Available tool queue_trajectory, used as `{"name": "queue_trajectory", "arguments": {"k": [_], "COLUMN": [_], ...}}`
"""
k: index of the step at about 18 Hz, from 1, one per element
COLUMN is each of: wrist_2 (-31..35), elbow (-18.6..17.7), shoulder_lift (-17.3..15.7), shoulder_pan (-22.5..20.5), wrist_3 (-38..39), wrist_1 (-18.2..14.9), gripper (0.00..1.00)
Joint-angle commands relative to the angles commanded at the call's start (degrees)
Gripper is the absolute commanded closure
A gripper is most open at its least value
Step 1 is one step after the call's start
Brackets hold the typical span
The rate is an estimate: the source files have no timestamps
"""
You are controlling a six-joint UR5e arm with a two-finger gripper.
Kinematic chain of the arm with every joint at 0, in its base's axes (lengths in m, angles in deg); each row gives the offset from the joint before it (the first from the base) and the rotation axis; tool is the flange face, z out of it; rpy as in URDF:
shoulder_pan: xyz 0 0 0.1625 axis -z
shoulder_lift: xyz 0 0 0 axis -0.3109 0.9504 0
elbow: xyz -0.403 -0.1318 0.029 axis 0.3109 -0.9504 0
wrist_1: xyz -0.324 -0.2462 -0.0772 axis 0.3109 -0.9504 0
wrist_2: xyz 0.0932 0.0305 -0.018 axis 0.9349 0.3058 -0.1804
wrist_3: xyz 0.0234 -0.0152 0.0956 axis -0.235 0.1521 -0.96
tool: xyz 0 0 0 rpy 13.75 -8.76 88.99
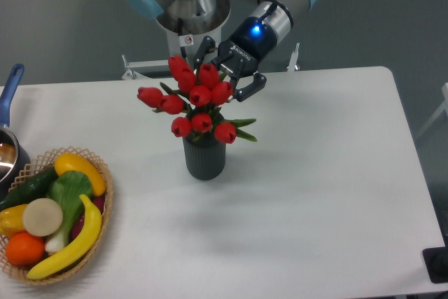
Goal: Insert the flowers into the vase
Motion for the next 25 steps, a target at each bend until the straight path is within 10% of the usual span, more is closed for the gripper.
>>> {"name": "queue_trajectory", "arguments": {"k": [17,25], "wrist_2": [0.2,8.6], "elbow": [-2.6,7.5], "shoulder_lift": [-6.5,-5.6], "shoulder_pan": [-5.2,-10.6], "wrist_3": [4.3,9.6], "wrist_1": [-0.1,-0.4], "gripper": [0.0,0.0]}}
